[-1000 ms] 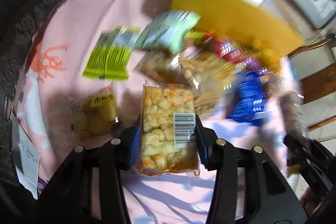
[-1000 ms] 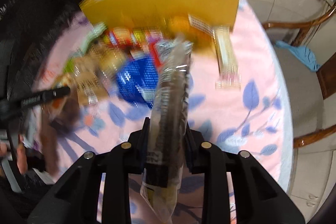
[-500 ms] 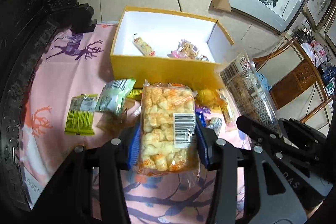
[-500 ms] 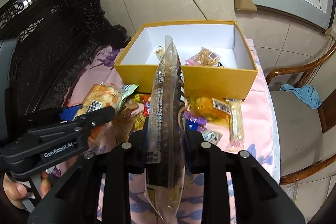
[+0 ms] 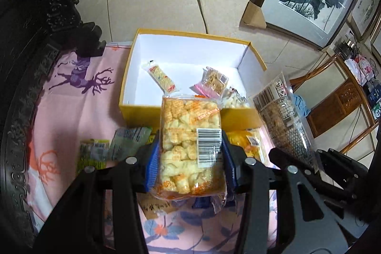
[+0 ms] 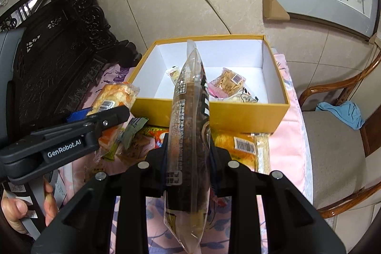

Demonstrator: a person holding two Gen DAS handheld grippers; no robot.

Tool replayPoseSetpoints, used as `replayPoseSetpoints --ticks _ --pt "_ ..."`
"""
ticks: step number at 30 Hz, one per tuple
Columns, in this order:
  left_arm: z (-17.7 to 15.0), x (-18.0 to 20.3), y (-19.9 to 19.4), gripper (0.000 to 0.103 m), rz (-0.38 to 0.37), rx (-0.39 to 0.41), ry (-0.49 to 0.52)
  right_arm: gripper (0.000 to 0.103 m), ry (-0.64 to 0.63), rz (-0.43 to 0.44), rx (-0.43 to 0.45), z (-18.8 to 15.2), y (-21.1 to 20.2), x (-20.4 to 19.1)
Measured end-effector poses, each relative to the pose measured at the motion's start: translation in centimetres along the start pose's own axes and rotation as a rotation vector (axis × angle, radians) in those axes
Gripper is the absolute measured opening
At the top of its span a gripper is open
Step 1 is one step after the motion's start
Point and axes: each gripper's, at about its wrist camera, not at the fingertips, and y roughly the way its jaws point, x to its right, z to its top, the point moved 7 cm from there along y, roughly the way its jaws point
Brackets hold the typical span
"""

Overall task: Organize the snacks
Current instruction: 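Carry both bags over the yellow box and open both tools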

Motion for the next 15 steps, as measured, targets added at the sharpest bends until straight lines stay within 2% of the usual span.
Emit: replayPoseSetpoints --ticks 8,9,10,11,12,13,15 --pt "7.2 -0.5 4.9 0.047 0.039 -0.022 0.016 0.029 0.011 -0.031 0.002 6.6 4.5 2.2" --pt "8.1 -0.4 5.5 0.049 0.046 -0.030 0.024 0.031 0.019 -0.035 0.008 7.7 5.1 2.6" --pt "9.1 -0.5 6.1 0.056 0.058 -0.035 0.029 0.034 0.020 -0.052 0.010 8.7 5.6 3.0" --pt "9.9 -0.7 6.3 0.086 0.080 -0.039 0.032 0.038 0.019 -0.070 0.007 9.3 5.9 3.3" --pt "10.9 -1.4 6.2 0.098 0.137 -0.029 0.025 0.048 0.018 -0.096 0.005 9.9 6.0 3.7" --pt "11.3 -1.8 5.9 0.099 0.164 -0.015 0.023 0.057 0.018 -0.105 0.012 10.4 5.9 4.0" --pt "11.9 -2.5 5.2 0.099 0.165 0.008 0.017 0.059 0.010 -0.101 0.033 10.8 5.1 4.3"
